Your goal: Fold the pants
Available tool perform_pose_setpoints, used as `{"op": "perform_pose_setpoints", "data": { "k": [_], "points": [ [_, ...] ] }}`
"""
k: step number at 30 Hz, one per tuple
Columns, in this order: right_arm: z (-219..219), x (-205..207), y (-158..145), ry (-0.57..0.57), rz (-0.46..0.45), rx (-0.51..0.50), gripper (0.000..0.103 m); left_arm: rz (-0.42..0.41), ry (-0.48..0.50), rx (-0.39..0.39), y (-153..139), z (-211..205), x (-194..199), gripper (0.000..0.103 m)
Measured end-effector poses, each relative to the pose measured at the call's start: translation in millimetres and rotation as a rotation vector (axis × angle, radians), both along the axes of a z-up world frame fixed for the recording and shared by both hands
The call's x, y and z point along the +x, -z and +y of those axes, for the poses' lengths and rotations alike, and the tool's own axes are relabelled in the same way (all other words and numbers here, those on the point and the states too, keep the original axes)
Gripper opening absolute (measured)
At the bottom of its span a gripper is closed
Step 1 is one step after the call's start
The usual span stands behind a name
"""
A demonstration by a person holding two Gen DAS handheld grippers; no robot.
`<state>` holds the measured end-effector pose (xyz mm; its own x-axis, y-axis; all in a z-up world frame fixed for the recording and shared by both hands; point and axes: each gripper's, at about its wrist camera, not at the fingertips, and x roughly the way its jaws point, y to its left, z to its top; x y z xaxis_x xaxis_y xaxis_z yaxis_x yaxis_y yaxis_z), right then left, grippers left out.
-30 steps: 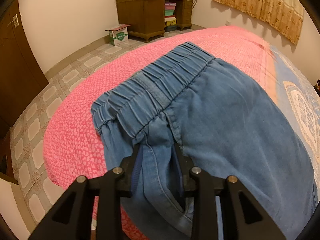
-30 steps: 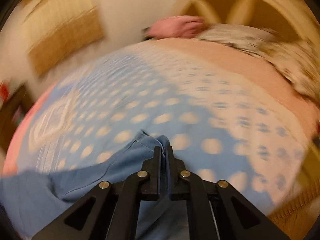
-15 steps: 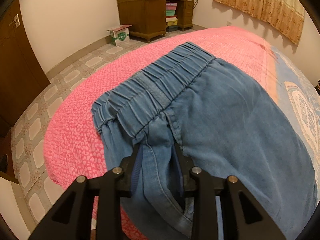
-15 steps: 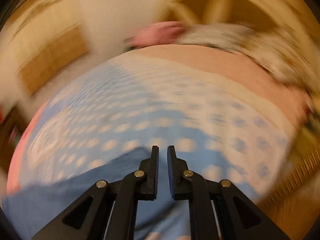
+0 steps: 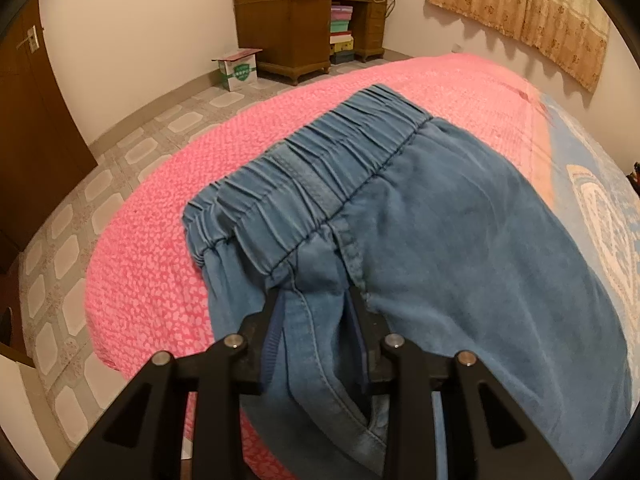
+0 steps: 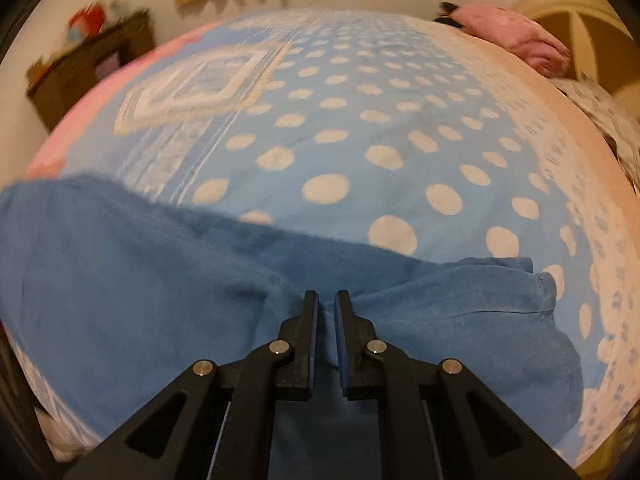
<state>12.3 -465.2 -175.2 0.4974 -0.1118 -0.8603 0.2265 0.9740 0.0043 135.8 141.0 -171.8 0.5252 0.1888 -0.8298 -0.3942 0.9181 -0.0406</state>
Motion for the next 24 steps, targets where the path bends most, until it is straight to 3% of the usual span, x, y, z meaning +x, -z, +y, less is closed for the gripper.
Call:
{"op": "perform_pose_setpoints", "data": {
  "k": [4,6,8,11,13,20,24],
  "points": [
    [5,-19,-6,-0.128,0.100,0.110,0.000,-0.004,-0.007,-0.009,1,2,-1,0.034],
    [4,-31,-6,-0.116,0.123,0.051,0.000,-0.003,-0.006,0.000,1,1,-1,0.034],
    [-8,-42,-11,-0.050,0.077,0.041,0.000,-0.003,-0.007,-0.004,1,2,-1,0.034],
    [-39,-55,-32,0.100,-0.126,0.088,0.001,-0.003,-0.004,-0.006,2,-2,-1,0.034],
    [-47,-51,-39,0.107,-0.172,0.087,0.001,-0.004,-0.005,-0.007,2,-3,0,0.034],
    [-42,-20,-17,-0.017,-0.077,0.038,0.002,-0.002,-0.005,-0.001,3,-5,-1,0.034],
    [-32,-33,-10,-0.058,-0.074,0.085,0.003,-0.003,-0.009,-0.009,2,-6,0,0.034]
  ]
}}
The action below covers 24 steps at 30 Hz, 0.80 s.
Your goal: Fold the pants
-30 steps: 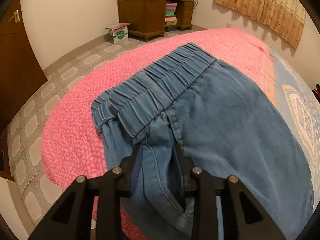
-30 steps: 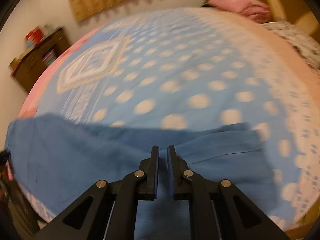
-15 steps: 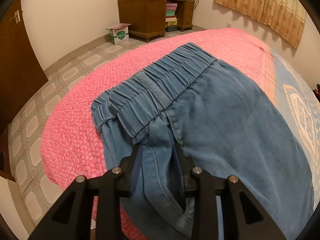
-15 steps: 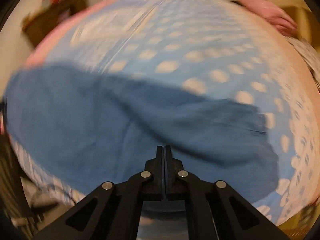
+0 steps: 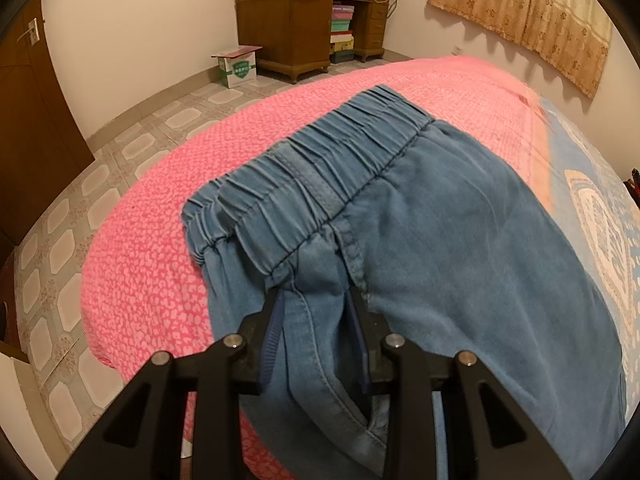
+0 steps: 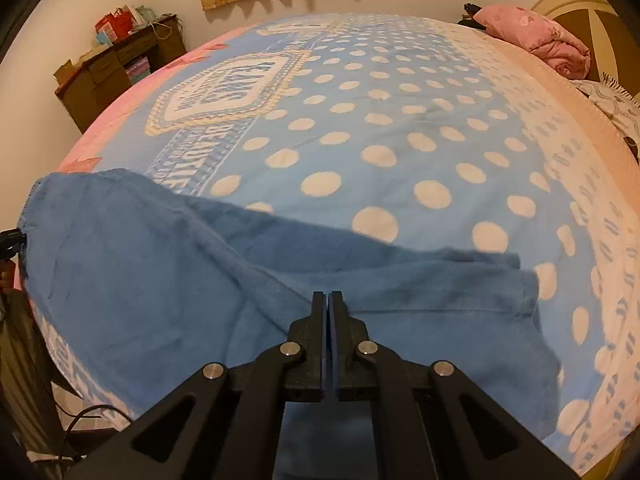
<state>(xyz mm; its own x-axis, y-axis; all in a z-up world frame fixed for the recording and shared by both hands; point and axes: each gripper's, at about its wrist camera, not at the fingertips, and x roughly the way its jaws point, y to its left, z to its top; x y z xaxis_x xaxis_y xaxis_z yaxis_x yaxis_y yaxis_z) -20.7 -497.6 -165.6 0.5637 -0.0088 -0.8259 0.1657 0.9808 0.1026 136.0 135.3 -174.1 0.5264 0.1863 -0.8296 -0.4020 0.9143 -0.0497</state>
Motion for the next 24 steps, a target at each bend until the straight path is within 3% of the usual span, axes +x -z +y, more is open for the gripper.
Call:
{"op": "perform_pose_setpoints", "data": {
  "k": [2,4,6,8,11,13,14,15,18,24],
  "points": [
    [4,-5,-2,-0.007,-0.010,-0.002,0.008,0.003,-0.002,0.014,0,-3,1,0.034],
    [6,-7,-9,-0.017,-0.041,0.024,0.024,0.004,0.001,0.019,0,-2,1,0.034],
    [9,-10,-21,-0.034,-0.096,0.043,0.066,0.002,0.000,0.011,0,-1,1,0.034],
    [12,-11,-31,-0.045,-0.148,0.058,0.079,0.001,-0.003,0.008,0,-4,2,0.034],
    [22,0,-30,-0.042,-0.129,-0.047,0.076,0.002,0.000,0.014,0,-1,1,0.034],
    [24,10,-24,-0.060,-0.099,-0.082,0.051,0.001,0.001,0.008,-1,1,1,0.034],
    [21,19,-17,-0.046,-0.057,-0.089,0.028,0.000,0.001,0.002,-1,3,1,0.034],
    [17,25,-11,-0.032,-0.020,-0.091,0.011,-0.001,0.001,-0.003,-1,4,0,0.034],
    [15,33,4,-0.077,0.039,-0.088,0.011,-0.002,0.003,-0.004,-1,5,0,0.034],
    [14,21,-7,-0.094,-0.019,-0.018,0.011,0.002,-0.001,0.010,-1,3,1,0.034]
  ]
}}
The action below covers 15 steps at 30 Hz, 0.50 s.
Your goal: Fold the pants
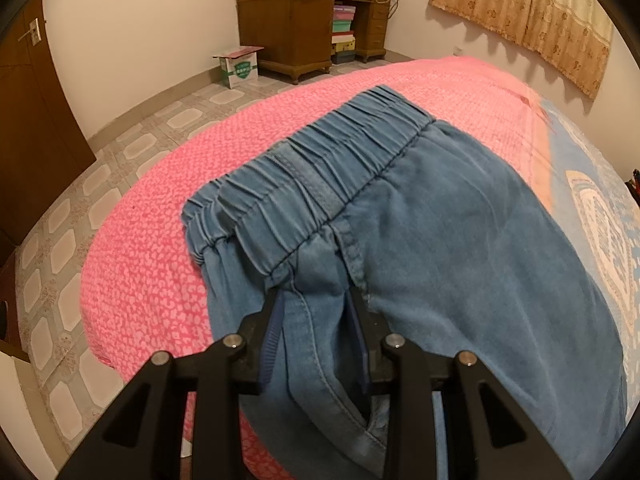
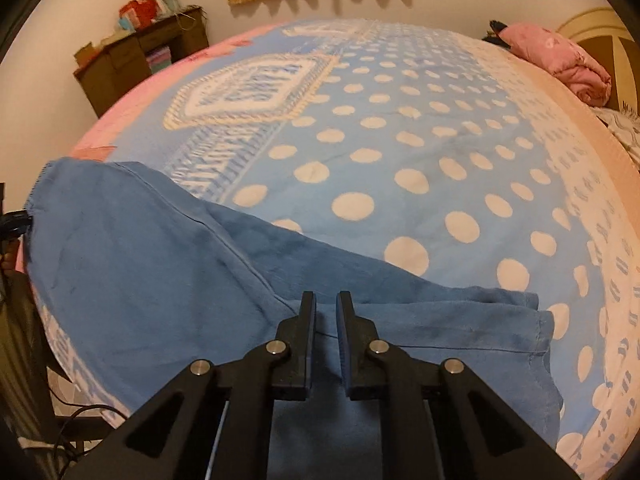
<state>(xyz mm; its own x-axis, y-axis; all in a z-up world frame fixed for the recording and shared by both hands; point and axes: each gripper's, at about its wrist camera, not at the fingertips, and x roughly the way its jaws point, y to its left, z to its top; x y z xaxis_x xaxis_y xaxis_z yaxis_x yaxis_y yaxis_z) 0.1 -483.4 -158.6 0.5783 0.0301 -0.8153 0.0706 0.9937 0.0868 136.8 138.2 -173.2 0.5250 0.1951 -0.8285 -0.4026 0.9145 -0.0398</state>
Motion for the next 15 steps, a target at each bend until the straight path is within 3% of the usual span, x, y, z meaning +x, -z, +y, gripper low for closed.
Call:
{"op": "perform_pose_setpoints", "data": {
  "k": [5,7,11,15],
  "points": [
    [10,-2,-2,-0.053,-0.001,0.005,0.012,-0.002,-0.002,-0.005,0,-4,1,0.034],
    [13,-4,-3,-0.055,-0.003,0.010,0.018,0.000,0.000,0.003,0,-4,1,0.034],
    [14,-11,-11,-0.050,-0.056,0.020,0.059,0.000,-0.003,0.002,1,-7,2,0.034],
    [17,-1,-2,-0.053,-0.011,-0.076,0.061,0.001,-0.001,0.006,1,-6,2,0.034]
  ]
}}
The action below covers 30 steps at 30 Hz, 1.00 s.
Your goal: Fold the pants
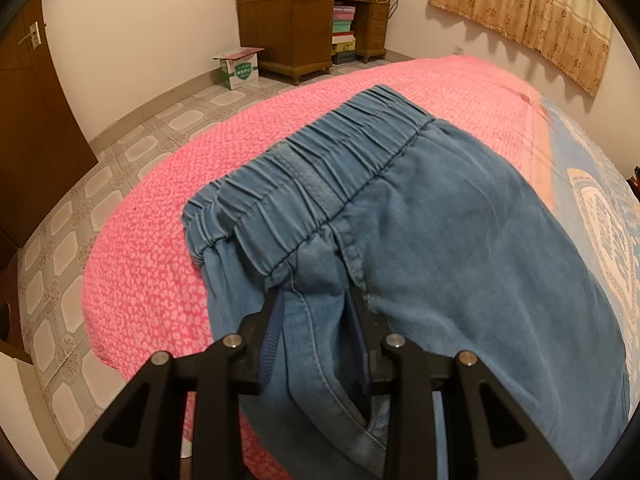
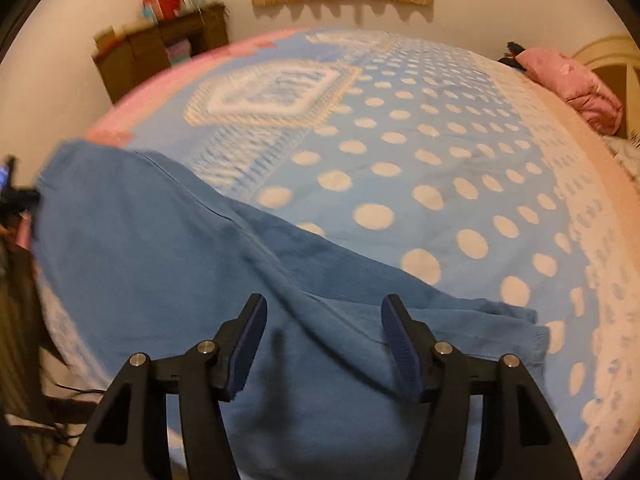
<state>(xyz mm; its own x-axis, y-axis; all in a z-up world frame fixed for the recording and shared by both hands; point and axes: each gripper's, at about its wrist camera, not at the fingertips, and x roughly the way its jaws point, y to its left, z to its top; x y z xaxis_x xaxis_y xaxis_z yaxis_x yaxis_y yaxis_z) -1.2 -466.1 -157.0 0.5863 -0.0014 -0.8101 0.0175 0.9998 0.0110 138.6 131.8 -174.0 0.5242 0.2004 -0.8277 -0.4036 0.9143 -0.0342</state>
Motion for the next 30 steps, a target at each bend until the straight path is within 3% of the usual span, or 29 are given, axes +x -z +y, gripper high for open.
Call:
{"op": "perform_pose_setpoints", "data": {
  "k": [2,6,9,14,18,19,20,21,24,25,27,30],
  "points": [
    [-2,4,4,0.005,0.003,0.005,0.053,-0.001,-0.001,-0.003,0,-1,0,0.034],
    [6,16,21,-0.036,0.079,-0.051,0.011,0.001,0.000,0.002,0,-1,0,0.034],
    [8,17,18,-0.031,0.065,-0.067,0.005,0.000,-0.001,-0.001,1,-1,0,0.034],
    [-25,15,-5,0.205,-0.125,0.100,0.005,0.000,0.000,0.002,0,-1,0,0.034],
    [-24,30,25,0.249,-0.041,0.090,0.009,-0.003,0.001,-0.012,1,0,1,0.034],
    [-26,24,23,0.251,-0.083,0.117,0.010,-0.005,0.002,-0.016,1,0,1,0.034],
    [-36,16,19,0.277,-0.116,0.194,0.020,-0.005,0.003,-0.020,1,0,1,0.034],
    [-45,6,16,0.313,-0.141,0.253,0.034,-0.005,0.003,-0.023,1,1,1,0.034],
    [-84,-55,-5,0.519,-0.336,0.401,0.055,-0.009,0.000,-0.030,1,2,1,0.034],
    [-97,-83,-11,0.621,-0.393,0.434,0.056,-0.010,-0.001,-0.033,1,1,1,0.034],
    [-113,-131,-17,0.811,-0.411,0.438,0.056,-0.014,-0.001,-0.044,0,7,-2,0.034],
    [-107,-166,-19,0.865,-0.351,0.429,0.055,-0.019,-0.005,-0.059,0,11,-5,0.035]
  ]
}}
